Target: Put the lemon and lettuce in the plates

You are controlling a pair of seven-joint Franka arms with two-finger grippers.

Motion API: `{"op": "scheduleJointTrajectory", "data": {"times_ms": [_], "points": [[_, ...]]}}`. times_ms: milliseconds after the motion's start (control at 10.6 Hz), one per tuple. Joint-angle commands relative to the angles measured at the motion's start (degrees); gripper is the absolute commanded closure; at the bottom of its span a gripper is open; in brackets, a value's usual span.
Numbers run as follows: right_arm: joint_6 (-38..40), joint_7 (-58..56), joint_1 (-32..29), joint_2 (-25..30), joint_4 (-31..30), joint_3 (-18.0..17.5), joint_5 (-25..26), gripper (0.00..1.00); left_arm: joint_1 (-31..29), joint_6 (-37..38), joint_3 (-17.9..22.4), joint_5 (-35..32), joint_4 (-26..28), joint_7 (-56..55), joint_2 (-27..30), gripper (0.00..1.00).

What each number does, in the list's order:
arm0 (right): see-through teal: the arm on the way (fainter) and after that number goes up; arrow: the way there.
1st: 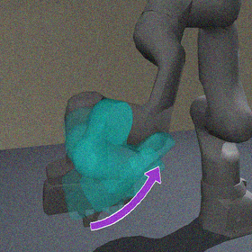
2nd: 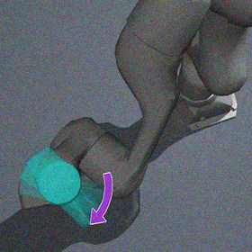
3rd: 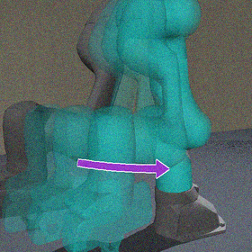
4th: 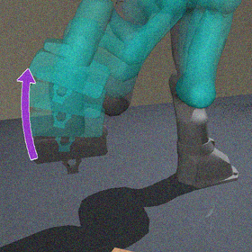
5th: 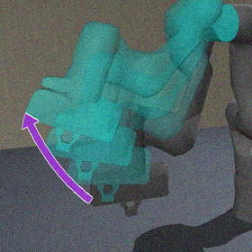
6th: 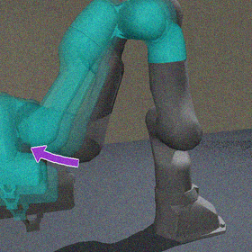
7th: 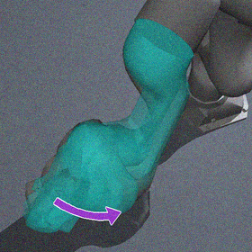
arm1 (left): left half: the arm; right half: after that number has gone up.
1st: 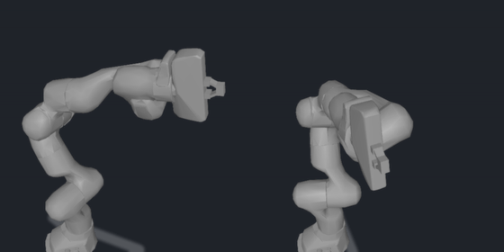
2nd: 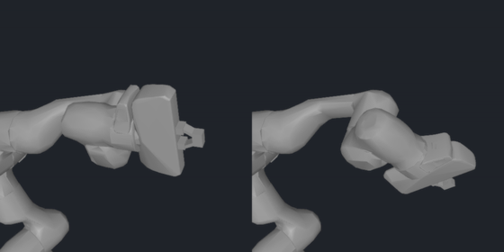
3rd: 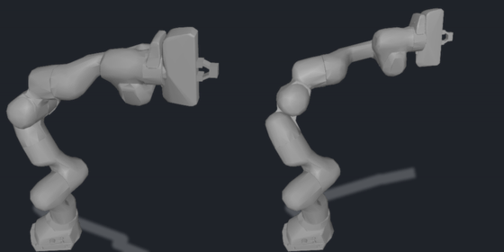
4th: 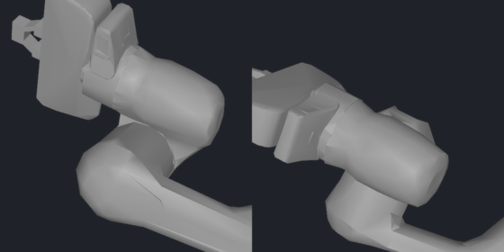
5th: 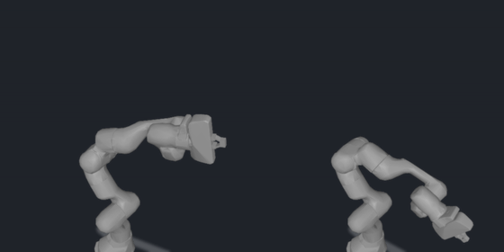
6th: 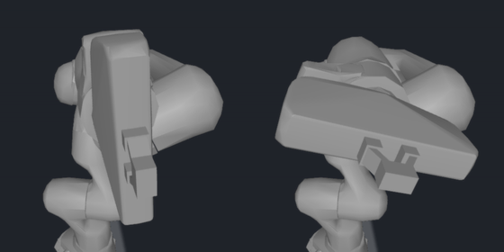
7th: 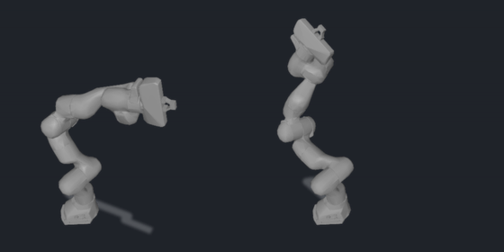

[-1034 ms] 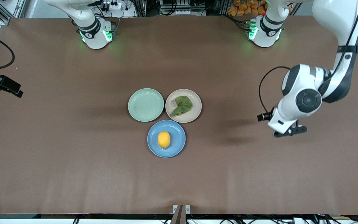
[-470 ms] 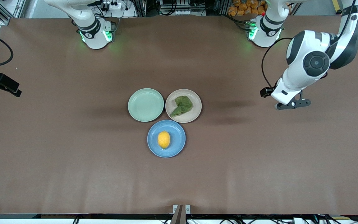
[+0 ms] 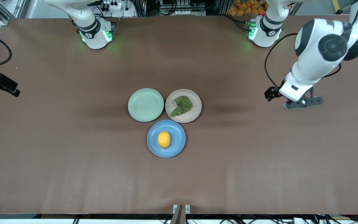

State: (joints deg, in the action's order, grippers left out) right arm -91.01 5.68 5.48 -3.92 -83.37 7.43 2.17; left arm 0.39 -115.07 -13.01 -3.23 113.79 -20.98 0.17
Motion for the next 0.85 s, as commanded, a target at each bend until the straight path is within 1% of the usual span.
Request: {"op": "scheduleJointTrajectory", "data": {"times_ms": [0,94,188,282,376,564,752], "points": [[0.9,-0.1,0.2,-0.2,1.2,0.5,-0.8,0.0,0.5,0.8,0.7,1.7,-5.0,2.6,0.4,0.0],[0.9,-0.5,0.2,-0.2,1.2,0.5,-0.5,0.0,0.4,2.7,0.7,1.8,-7.0,2.8,0.4,0.0],[0.9,-0.8,0.2,-0.4,1.2,0.4,-0.5,0.0,0.1,6.4,0.7,1.8,-9.9,3.8,0.5,0.0],[0.9,-0.8,0.2,-0.4,1.2,0.4,-0.5,0.0,0.4,11.3,2.1,1.8,-12.9,7.3,0.6,0.0],[0.9,-0.8,0.2,-0.4,1.2,0.4,-0.5,0.0,0.7,15.4,3.0,1.9,-14.8,9.4,1.7,0.0],[0.8,-0.8,0.2,-0.4,1.2,0.4,-0.5,0.0,1.0,19.0,3.1,1.8,-16.1,10.5,3.7,0.0],[0.9,-0.8,0.1,-0.5,1.2,0.4,-0.5,0.0,1.5,22.2,3.1,1.8,-18.3,10.5,3.9,0.0]]}}
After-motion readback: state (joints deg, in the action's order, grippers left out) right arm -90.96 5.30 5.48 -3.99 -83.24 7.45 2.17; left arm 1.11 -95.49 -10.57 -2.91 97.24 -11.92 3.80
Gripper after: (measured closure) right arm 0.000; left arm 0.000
